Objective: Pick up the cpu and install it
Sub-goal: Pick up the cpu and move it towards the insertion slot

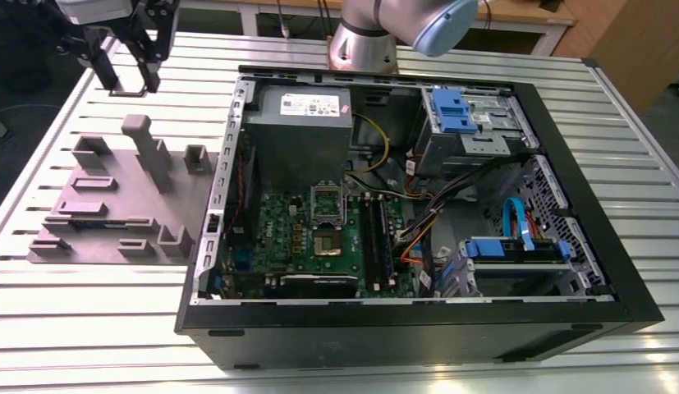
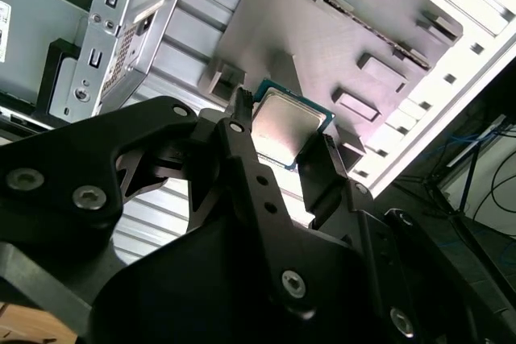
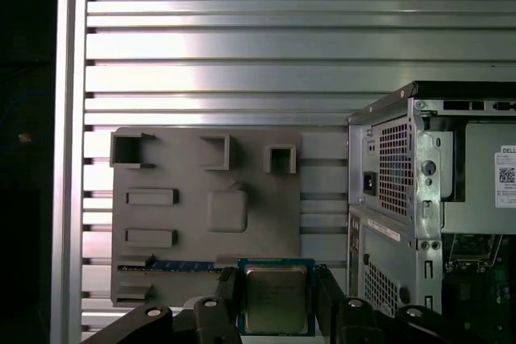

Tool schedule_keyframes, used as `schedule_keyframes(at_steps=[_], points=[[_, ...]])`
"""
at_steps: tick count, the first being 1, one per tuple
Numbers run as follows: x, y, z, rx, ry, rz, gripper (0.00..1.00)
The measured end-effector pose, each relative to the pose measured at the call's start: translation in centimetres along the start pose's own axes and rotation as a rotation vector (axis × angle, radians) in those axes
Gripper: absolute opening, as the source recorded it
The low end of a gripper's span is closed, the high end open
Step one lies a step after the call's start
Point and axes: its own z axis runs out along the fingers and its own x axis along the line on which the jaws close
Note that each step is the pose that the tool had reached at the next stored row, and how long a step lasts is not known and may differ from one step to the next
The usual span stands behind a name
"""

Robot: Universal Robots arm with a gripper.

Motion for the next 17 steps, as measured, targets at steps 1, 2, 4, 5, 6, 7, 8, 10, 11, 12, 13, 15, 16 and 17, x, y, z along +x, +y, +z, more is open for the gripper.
schedule_keyframes(at_steps=[1, 2, 4, 5, 6, 7, 8, 10, 11, 12, 13, 15, 16, 17], points=[[-0.08, 0.0, 0.0, 0.0, 0.0, 0.0, 0.47], [-0.16, 0.0, -0.01, 0.0001, 0.0001, 0.0, 0.47], [-0.36, 0.0, -0.01, 0.0, 0.0, 0.0, 0.47], [-0.47, 0.01, -0.01, 0.0, 0.0, 0.0, 0.47], [-0.58, 0.01, -0.01, 0.0, 0.0, 0.0, 0.47], [-0.69, 0.01, -0.02, 0.0, 0.0, 0.0, 0.47], [-0.81, 0.01, -0.02, 0.0, 0.0, 0.0, 0.47], [-1.08, 0.01, -0.02, 0.0, 0.0001, 0.0, 0.47], [-1.24, 0.02, -0.02, 0.0, 0.0, 0.0, 0.47], [-1.38, 0.02, -0.02, 0.0, 0.0, 0.0, 0.47], [-1.53, 0.02, -0.02, 0.0, 0.0, 0.0, 0.47], [-2.01, 0.03, -0.02, -0.0001, 0.0, 0.0, 0.47], [-2.32, 0.03, -0.02, -0.0001, 0.0, 0.0, 0.47], [-2.7, 0.03, -0.02, -0.0001, 0.0001, 0.0, 0.47]])
